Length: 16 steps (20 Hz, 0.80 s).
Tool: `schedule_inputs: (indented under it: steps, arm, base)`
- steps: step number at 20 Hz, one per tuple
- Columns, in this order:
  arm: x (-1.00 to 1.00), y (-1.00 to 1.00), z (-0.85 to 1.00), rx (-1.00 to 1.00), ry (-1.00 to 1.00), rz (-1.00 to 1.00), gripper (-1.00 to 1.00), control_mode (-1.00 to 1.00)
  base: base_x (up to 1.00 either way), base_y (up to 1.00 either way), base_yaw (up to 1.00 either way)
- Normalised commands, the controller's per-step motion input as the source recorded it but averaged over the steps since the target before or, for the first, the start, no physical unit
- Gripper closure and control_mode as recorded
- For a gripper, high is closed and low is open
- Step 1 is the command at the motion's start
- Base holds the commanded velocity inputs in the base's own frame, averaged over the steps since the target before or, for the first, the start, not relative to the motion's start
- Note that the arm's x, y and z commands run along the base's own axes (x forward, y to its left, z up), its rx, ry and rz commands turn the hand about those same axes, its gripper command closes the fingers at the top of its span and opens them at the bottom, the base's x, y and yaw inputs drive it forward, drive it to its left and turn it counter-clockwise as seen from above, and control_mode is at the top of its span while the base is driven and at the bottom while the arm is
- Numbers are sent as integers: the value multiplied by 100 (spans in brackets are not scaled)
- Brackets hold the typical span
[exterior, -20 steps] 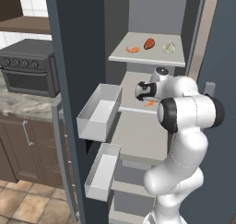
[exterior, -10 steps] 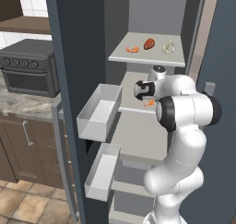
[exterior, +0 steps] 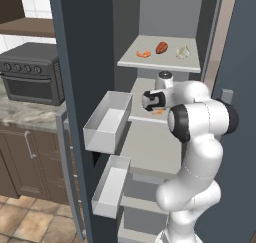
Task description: Take the shrimps from the second highest rack and move them to the highest rack where the sweet potato and garlic are located, to maximize freezer space. Close the freezer door after rearranging.
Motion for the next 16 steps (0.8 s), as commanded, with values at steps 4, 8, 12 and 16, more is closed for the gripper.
schedule_inputs:
  steps: [4,8,12,16]
  arm:
    - [0,20,-50,0,0,0,100,-100]
    - [-5,26,-18,0,0,0,100,-100]
    - [-31,32,0,0,0,0,100,-100]
    - [-59,27,1,0,-7,0,100,-100]
  base:
    - [0,0,0]
    - [0,0,0]
    - [0,0,0]
    - [0,0,0]
